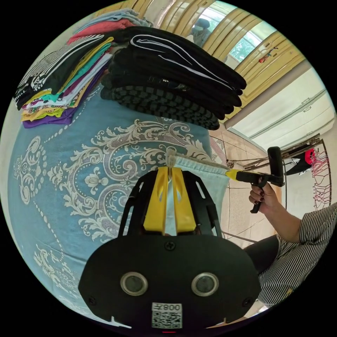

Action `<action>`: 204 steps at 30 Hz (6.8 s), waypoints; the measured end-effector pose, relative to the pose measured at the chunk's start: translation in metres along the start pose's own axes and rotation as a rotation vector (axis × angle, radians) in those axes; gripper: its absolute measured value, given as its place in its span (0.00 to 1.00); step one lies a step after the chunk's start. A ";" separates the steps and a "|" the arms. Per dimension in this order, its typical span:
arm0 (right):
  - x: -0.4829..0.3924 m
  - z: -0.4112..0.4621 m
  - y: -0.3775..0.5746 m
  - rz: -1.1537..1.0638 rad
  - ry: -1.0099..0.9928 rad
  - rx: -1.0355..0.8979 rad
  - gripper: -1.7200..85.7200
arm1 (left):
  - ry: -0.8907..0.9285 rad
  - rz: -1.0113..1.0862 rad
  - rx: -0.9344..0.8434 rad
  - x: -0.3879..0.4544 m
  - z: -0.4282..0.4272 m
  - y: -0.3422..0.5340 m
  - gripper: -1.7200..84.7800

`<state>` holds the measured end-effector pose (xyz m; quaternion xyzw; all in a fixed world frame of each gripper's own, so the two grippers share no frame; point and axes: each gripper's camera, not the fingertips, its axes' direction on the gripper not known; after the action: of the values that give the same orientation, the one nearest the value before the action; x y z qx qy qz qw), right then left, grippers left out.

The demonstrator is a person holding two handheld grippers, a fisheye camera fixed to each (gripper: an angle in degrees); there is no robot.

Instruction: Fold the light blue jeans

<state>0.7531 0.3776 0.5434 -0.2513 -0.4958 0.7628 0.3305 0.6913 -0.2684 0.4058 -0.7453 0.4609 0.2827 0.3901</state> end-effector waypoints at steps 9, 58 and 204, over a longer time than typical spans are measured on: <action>-0.036 -0.010 0.029 -0.137 -0.230 -0.065 0.08 | 0.039 -0.052 0.134 0.002 -0.068 0.071 0.04; -0.185 0.395 0.319 -0.713 -0.133 -1.124 0.09 | 0.081 -0.780 0.409 -0.051 -0.095 0.588 0.03; -0.344 0.741 0.340 -0.527 -0.247 -1.210 0.05 | -0.108 -1.148 0.977 -0.006 0.133 1.067 0.08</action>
<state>0.3648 -0.4178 0.5321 -0.1736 -0.9149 0.2675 0.2475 -0.2877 -0.4420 -0.0031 -0.5956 0.0535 -0.1655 0.7842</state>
